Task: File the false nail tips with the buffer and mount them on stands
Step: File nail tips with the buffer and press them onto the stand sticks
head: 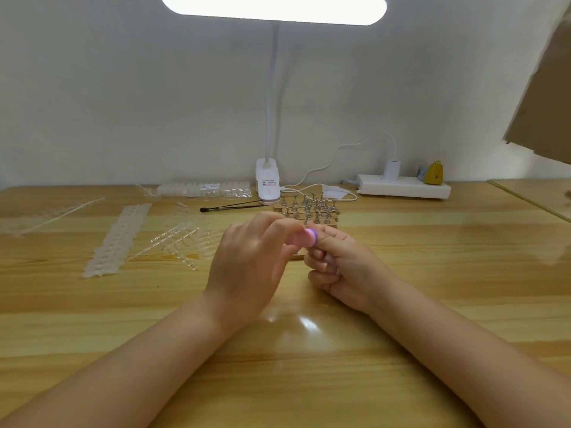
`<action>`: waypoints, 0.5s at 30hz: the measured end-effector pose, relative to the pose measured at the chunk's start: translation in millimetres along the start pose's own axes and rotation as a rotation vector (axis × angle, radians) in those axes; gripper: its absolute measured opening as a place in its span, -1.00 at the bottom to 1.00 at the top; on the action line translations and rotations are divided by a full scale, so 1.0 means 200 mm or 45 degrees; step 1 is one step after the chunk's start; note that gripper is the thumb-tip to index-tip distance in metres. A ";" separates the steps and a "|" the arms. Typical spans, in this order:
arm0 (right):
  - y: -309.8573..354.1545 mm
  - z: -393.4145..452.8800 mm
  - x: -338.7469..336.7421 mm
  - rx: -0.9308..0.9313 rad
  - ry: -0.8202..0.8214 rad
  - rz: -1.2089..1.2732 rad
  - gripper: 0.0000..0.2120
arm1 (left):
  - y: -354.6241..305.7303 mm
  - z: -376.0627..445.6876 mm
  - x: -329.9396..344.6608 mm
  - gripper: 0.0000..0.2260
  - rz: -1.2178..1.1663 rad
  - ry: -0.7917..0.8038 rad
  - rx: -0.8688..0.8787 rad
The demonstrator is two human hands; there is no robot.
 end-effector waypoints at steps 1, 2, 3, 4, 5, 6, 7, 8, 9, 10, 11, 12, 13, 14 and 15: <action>0.00 0.00 0.01 0.006 0.015 -0.007 -0.85 | 0.02 -0.01 0.01 -0.70 0.021 0.020 -0.014; 0.00 0.00 0.01 0.014 0.021 -0.010 -0.85 | 0.05 -0.01 0.00 -0.71 0.050 0.027 -0.046; 0.00 0.00 0.01 0.018 0.017 -0.006 -0.85 | 0.08 -0.02 0.00 -0.73 0.068 0.013 -0.079; 0.00 0.00 0.00 0.016 0.008 -0.001 -0.85 | 0.09 -0.02 -0.01 -0.76 0.067 -0.015 -0.094; 0.00 0.00 0.00 0.011 -0.004 -0.004 -0.86 | 0.09 -0.02 -0.02 -0.77 0.053 -0.047 -0.077; 0.00 0.00 0.00 0.004 -0.012 -0.014 -0.88 | 0.06 -0.01 -0.03 -0.79 0.039 -0.069 -0.032; 0.00 0.00 -0.01 -0.004 -0.015 -0.021 -0.89 | 0.02 0.01 -0.02 -0.81 0.030 -0.066 0.021; 0.00 0.00 -0.01 -0.008 -0.015 -0.019 -0.90 | -0.01 0.01 -0.01 -0.82 0.035 -0.039 0.065; 0.00 0.00 -0.01 -0.007 -0.013 -0.009 -0.92 | -0.02 0.02 0.01 -0.81 0.055 -0.004 0.090; 0.00 0.00 -0.01 0.001 -0.011 0.007 -0.93 | 0.00 0.01 0.02 -0.79 0.087 0.023 0.087; -0.01 0.00 -0.01 0.012 -0.012 0.025 -0.93 | 0.02 0.00 0.01 -0.76 0.125 0.034 0.060; 0.00 0.00 -0.01 0.019 -0.020 0.042 -0.91 | 0.06 -0.01 0.01 -0.73 0.158 0.030 0.023; 0.00 0.00 -0.02 0.021 -0.034 0.052 -0.89 | 0.08 -0.01 0.00 -0.72 0.172 0.014 -0.003; 0.00 0.00 -0.02 0.019 -0.045 0.053 -0.88 | 0.08 -0.01 -0.02 -0.73 0.159 -0.013 -0.008; 0.00 0.00 -0.02 0.015 -0.046 0.043 -0.89 | 0.06 -0.01 -0.03 -0.75 0.121 -0.042 0.013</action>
Point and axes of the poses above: each hand's wrist, its own z-axis towards the middle knuckle, its own x-axis out of the palm, y = z × x, the point moved 8 cm from there along z, towards the middle knuckle, and after that the axes turned 6 degrees about x, right-handed, at the moved point
